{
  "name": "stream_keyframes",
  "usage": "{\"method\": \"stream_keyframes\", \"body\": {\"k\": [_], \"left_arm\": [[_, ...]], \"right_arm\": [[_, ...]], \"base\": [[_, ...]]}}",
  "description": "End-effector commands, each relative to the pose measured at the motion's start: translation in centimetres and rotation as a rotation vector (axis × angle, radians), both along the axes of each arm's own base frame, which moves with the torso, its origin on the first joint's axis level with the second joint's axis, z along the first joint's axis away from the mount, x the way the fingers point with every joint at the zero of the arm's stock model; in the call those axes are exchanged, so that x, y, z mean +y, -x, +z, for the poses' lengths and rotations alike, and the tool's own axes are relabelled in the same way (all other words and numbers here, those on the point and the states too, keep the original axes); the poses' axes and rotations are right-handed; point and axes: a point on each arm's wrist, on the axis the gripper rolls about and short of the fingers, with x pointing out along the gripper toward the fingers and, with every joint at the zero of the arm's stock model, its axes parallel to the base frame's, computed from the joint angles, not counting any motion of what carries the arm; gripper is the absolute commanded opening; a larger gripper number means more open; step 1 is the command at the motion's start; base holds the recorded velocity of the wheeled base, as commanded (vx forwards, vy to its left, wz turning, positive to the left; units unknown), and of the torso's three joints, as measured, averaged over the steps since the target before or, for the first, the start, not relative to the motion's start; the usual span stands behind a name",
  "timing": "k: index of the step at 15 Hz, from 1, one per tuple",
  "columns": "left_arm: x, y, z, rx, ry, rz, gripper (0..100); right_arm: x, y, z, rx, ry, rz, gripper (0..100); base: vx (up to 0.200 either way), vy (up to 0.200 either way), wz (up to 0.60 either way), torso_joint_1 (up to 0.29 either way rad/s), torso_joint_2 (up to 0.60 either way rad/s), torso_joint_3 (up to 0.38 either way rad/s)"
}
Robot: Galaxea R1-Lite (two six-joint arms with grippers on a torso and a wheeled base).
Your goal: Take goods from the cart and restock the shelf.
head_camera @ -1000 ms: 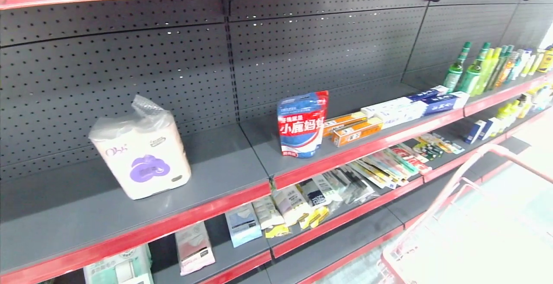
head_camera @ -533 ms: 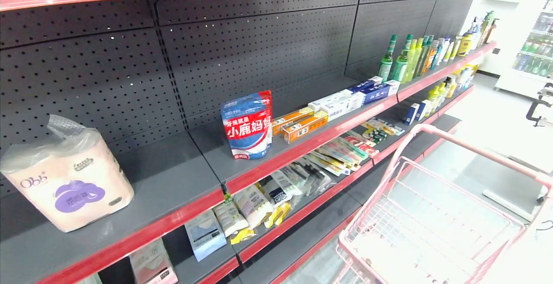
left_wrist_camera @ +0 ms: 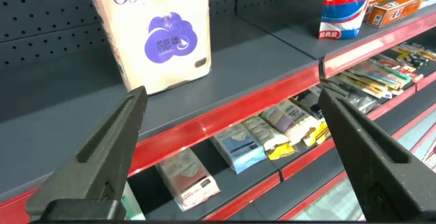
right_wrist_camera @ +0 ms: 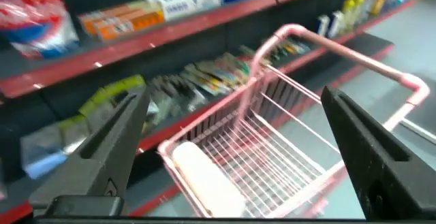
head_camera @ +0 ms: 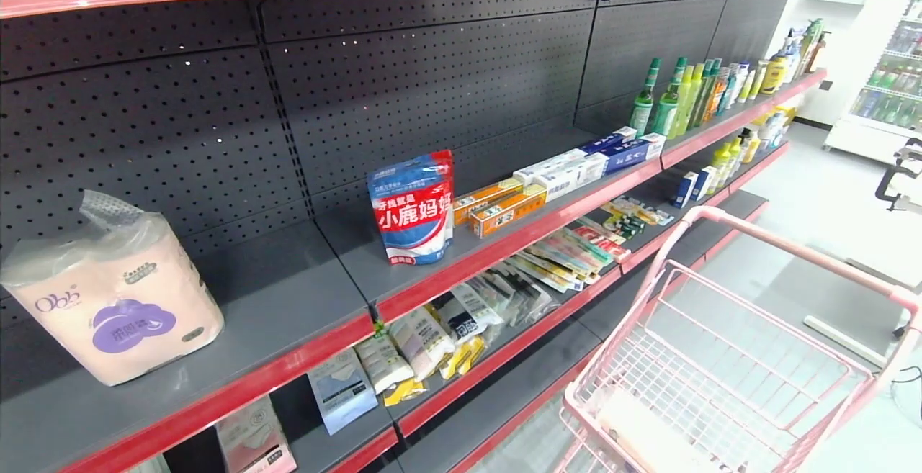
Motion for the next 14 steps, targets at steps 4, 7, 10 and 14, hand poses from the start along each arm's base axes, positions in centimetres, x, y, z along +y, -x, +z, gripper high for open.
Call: {"method": "stream_keyframes", "body": {"k": [4,7,10,14], "left_arm": [[0.0,0.0,0.0,-0.001,-0.001,0.001,100],[0.0,0.0,0.0,-0.001,-0.001,0.001,100],[0.0,0.0,0.0,-0.001,-0.001,0.001,100],[0.0,0.0,0.0,-0.001,-0.001,0.001,100]], "right_arm": [[-0.5,-16.8,-1.6,0.688,0.069,0.021,100],[3.3,-22.5,-7.3,0.973,0.153,0.282,100],[5.9,-24.8,-11.5,1.13,0.211,0.368,100],[6.3,-25.7,-14.2,1.181,0.282,0.418,100]], "base": [[0.0,0.0,0.0,0.0,0.0,0.0],[0.0,0.0,0.0,0.0,0.0,0.0],[0.0,0.0,0.0,0.0,0.0,0.0],[0.0,0.0,0.0,0.0,0.0,0.0]]}}
